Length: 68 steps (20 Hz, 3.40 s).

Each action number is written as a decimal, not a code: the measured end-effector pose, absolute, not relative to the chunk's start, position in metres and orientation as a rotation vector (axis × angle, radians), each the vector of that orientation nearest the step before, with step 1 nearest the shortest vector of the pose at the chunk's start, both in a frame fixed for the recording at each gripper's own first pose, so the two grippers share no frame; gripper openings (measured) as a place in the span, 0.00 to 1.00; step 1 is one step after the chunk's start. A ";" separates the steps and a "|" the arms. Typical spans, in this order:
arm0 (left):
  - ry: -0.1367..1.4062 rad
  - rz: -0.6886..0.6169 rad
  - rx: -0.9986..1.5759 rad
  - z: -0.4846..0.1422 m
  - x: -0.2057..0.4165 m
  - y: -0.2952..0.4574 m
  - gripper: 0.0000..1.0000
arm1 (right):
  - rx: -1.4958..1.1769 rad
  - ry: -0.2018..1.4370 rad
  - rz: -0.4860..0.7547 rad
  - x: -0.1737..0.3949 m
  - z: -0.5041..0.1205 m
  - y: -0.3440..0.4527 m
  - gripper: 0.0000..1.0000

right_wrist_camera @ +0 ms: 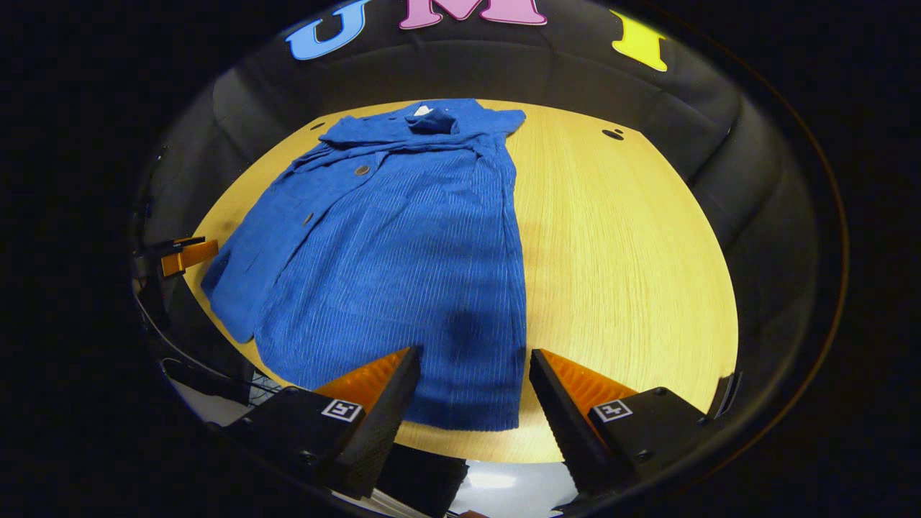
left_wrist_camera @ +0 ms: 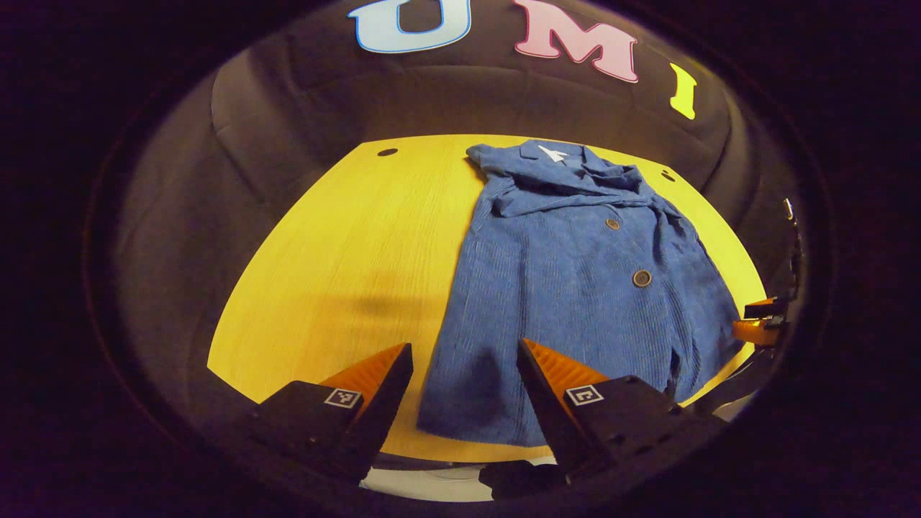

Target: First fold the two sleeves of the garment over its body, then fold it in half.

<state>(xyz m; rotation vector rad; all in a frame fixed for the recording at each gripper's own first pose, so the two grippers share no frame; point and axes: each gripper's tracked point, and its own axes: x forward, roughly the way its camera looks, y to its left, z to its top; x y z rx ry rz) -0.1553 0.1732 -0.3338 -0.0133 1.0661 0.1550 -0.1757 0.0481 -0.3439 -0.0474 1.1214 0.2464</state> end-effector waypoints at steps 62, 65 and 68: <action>0.718 0.066 -0.040 -0.192 0.126 0.143 0.00 | 0.209 0.684 0.348 0.119 -0.177 0.086 0.05; 0.725 0.066 -0.040 -0.196 0.160 0.151 0.00 | 0.201 0.668 0.336 0.152 -0.179 0.086 0.04; 0.742 0.060 -0.039 -0.205 0.192 0.156 0.00 | 0.184 0.674 0.325 0.183 -0.186 0.081 0.05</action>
